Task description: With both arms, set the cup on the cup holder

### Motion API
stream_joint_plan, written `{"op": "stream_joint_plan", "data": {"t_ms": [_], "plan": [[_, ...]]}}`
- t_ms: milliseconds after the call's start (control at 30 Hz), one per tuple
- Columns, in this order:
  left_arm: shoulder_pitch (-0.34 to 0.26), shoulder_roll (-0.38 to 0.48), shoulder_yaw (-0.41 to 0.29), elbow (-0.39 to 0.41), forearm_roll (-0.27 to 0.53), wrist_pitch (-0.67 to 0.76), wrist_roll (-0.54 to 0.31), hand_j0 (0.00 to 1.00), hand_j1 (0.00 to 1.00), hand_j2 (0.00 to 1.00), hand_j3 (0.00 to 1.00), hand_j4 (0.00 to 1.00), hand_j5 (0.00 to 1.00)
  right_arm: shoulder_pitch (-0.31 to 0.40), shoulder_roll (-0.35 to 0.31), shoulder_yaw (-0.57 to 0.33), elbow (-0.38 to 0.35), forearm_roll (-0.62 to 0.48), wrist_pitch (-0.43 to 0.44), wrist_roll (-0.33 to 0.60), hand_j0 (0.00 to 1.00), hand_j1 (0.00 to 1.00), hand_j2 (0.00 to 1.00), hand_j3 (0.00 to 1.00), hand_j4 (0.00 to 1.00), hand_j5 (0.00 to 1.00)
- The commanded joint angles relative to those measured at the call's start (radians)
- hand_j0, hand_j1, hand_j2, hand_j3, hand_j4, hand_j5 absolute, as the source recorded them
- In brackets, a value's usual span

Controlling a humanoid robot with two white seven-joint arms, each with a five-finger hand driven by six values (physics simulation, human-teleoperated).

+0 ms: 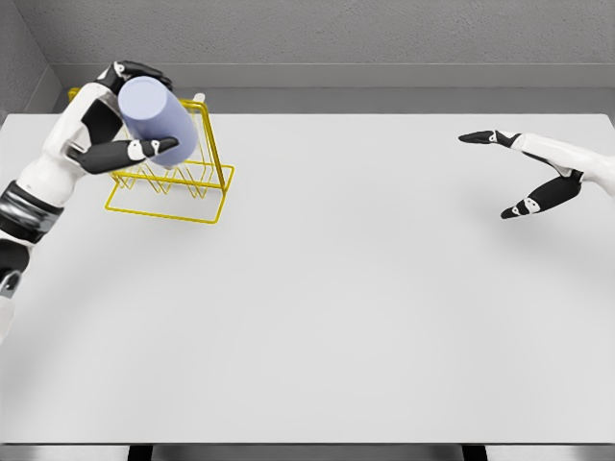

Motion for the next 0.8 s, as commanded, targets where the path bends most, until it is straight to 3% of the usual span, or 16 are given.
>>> {"op": "stream_joint_plan", "data": {"t_ms": [0, 533, 567, 633, 700, 767], "plan": [[-0.002, 0.01, -0.001, 0.027, 0.008, 0.0, 0.0, 0.37, 0.37, 0.37, 0.37, 0.37, 0.37, 0.0, -0.001, -0.001, -0.001, -0.008, 0.002, 0.0, 1.0, 1.0, 1.0, 1.0, 1.0, 1.0], [-0.003, -0.013, -0.017, 0.053, -0.005, 0.002, 0.0, 0.39, 0.39, 0.39, 0.39, 0.39, 0.39, 0.0, -0.001, -0.001, 0.001, -0.008, 0.002, 0.0, 1.0, 1.0, 1.0, 1.0, 1.0, 1.0], [-0.003, -0.011, -0.017, 0.051, -0.006, 0.002, -0.003, 0.48, 0.48, 0.48, 0.48, 0.48, 0.48, 0.0, -0.001, -0.001, 0.001, -0.008, 0.002, 0.0, 1.0, 1.0, 1.0, 1.0, 1.0, 1.0], [-0.002, -0.004, -0.015, 0.05, -0.008, 0.002, -0.004, 0.85, 0.85, 0.85, 0.85, 0.85, 0.85, 0.0, -0.001, -0.001, 0.001, -0.008, 0.002, 0.0, 1.0, 1.0, 1.0, 1.0, 1.0, 1.0], [-0.002, -0.001, -0.015, 0.05, -0.008, 0.0, -0.004, 0.99, 0.99, 0.99, 0.99, 0.99, 0.99, 0.0, -0.001, -0.001, 0.001, -0.008, 0.002, 0.0, 1.0, 1.0, 1.0, 1.0, 1.0, 1.0], [-0.003, -0.001, -0.015, 0.05, -0.008, -0.001, -0.004, 1.0, 1.0, 1.0, 1.0, 1.0, 1.0, 0.0, 0.001, -0.001, 0.001, -0.008, 0.002, 0.0, 1.0, 1.0, 1.0, 1.0, 1.0, 1.0]]}}
